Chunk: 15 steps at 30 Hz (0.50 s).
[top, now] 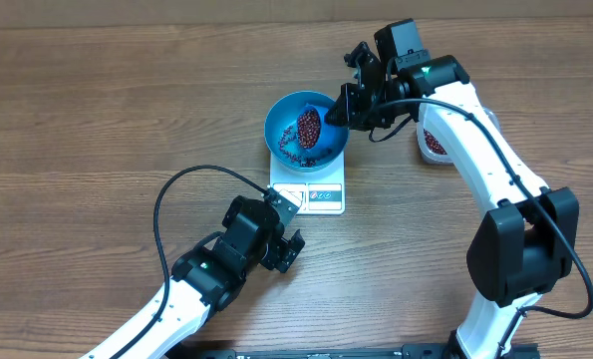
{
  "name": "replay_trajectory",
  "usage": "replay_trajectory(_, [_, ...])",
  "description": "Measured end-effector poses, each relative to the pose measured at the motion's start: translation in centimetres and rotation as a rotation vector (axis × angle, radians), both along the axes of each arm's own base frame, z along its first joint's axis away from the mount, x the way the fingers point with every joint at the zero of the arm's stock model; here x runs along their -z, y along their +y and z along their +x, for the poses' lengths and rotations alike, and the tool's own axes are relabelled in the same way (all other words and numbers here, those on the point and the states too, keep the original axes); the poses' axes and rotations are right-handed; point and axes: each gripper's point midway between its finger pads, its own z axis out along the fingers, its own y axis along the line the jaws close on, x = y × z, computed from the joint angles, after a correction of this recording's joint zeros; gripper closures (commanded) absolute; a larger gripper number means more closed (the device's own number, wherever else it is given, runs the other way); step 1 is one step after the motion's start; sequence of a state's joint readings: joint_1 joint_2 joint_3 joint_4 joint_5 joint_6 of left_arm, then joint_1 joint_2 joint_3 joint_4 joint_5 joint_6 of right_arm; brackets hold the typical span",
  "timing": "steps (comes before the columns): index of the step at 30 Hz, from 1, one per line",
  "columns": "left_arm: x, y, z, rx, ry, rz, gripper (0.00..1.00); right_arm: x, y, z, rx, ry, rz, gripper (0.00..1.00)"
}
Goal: Scoop item into bowl and weigh 150g on scale
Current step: 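Tip the scoop to pour beans into the blue bowl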
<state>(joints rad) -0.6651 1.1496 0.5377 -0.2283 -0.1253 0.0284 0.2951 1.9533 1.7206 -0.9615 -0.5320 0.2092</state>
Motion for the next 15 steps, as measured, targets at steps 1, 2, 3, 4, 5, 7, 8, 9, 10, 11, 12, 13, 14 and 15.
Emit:
replay_trajectory(1, [-0.01, 0.0, 0.01, 0.0, 0.0, 0.0, 0.0, 0.03, -0.04, 0.03, 0.002, -0.001, -0.003, 0.96])
replay_trajectory(2, [-0.01, 0.0, 0.01, 0.0, 0.0, 0.0, 0.0, 0.08, -0.11, 0.07, 0.004, -0.002, -0.008, 0.96])
replay_trajectory(3, [-0.01, 0.0, 0.01, 0.0, 0.0, 0.0, 0.0, 0.1, -0.16, 0.1, 0.006, -0.004, -0.011, 0.96])
replay_trajectory(4, [-0.01, 0.0, 0.01, 0.0, 0.0, 0.0, 0.0, 0.14, -0.2, 0.13, 0.007, -0.005, -0.015, 0.96])
replay_trajectory(5, [-0.01, 0.0, 0.01, 0.0, 0.0, 0.0, 0.01, 0.16, -0.25, 0.16, 0.009, -0.006, -0.018, 0.96])
replay_trajectory(7, [0.0, 0.0, 0.0, 0.0, 0.0, 0.0, 0.0, 0.24, -0.36, 0.22, 0.012, -0.008, -0.026, 0.96])
replay_trajectory(8, [-0.01, 0.0, 0.01, 0.0, 0.0, 0.0, 0.0, 0.3, -0.45, 0.29, 0.015, -0.011, -0.033, 0.96])
replay_trajectory(9, [-0.01, 0.0, 0.01, 0.0, 0.0, 0.0, 0.0, 0.33, -0.5, 0.32, 0.017, -0.012, -0.036, 0.96])
replay_trajectory(10, [-0.01, 0.0, 0.01, 0.0, 0.0, 0.0, 0.0, 0.33, -0.51, 0.33, 0.018, -0.011, -0.037, 0.96])
replay_trajectory(11, [-0.01, 0.0, 0.01, 0.0, 0.0, 0.0, 0.0, 0.34, -0.53, 0.33, 0.018, -0.012, -0.038, 0.96])
replay_trajectory(12, [-0.01, 0.0, 0.01, 0.0, 0.0, 0.0, 0.01, 0.36, -0.55, 0.34, 0.019, -0.012, -0.039, 0.96])
replay_trajectory(13, [-0.01, 0.0, 0.01, 0.0, 0.0, 0.0, 0.0, 0.38, -0.59, 0.36, 0.02, -0.013, -0.042, 0.96])
replay_trajectory(14, [-0.01, 0.0, 0.01, 0.0, 0.0, 0.0, 0.01, 0.4, -0.59, 0.36, 0.02, -0.013, -0.044, 0.96])
replay_trajectory(15, [-0.01, 0.0, 0.01, 0.0, 0.0, 0.0, 0.0, 0.37, -0.61, 0.39, 0.022, -0.015, -0.05, 0.96])
